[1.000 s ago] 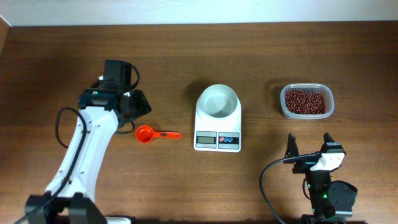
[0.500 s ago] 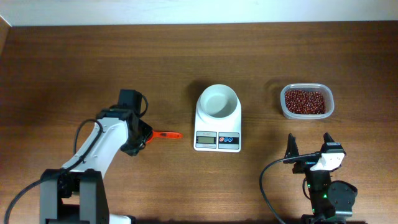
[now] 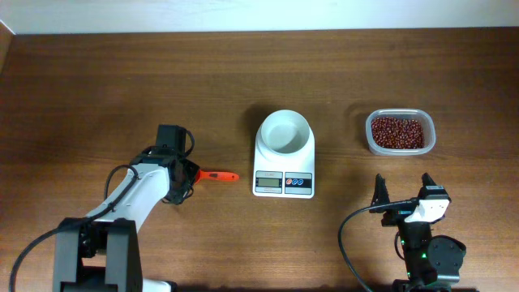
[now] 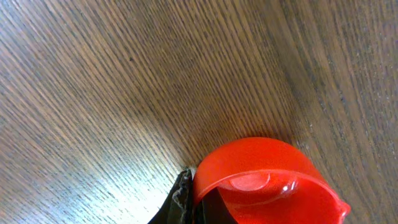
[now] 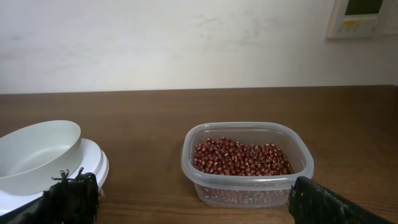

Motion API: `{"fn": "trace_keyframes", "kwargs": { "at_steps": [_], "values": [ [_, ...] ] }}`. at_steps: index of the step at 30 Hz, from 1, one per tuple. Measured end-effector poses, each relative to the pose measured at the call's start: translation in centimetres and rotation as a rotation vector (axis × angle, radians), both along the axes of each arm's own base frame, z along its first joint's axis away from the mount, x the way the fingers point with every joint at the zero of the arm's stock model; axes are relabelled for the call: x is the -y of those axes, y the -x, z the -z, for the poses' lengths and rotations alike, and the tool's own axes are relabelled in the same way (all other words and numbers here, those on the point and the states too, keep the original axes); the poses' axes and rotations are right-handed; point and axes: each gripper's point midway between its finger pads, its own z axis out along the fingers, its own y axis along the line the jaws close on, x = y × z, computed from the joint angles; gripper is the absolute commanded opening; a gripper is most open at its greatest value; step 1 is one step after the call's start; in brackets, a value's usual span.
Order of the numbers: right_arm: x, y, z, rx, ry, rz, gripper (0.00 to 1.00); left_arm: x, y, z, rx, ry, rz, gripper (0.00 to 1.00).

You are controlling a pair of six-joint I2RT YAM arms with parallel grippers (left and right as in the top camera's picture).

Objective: Scoop and weigh 50g on scale

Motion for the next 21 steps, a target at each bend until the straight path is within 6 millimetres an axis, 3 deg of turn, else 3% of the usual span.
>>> {"fn": "trace_keyframes", "kwargs": {
  "at_steps": [6, 12, 19, 21],
  "values": [
    [0.0, 0.0, 0.0, 0.000, -0.001, 0.000, 0.99, -1.8, 0.4, -0.2, -0.018, -0.006, 0.070, 0.00],
    [0.0, 0.0, 0.0, 0.000, 0.000, 0.000, 0.99, -2.1, -1.5, -6.6, 0.199, 0.040, 0.153, 0.00],
    [0.0, 0.0, 0.0, 0.000, 0.000, 0.000, 0.99, -1.4, -1.5, -12.0, 0.378, 0.030, 0.218, 0.00],
    [0.0, 0.0, 0.0, 0.000, 0.000, 0.000, 0.99, -1.3, -1.4, -12.4, 0.393, 0.030, 0.222, 0.00]
  ]
}}
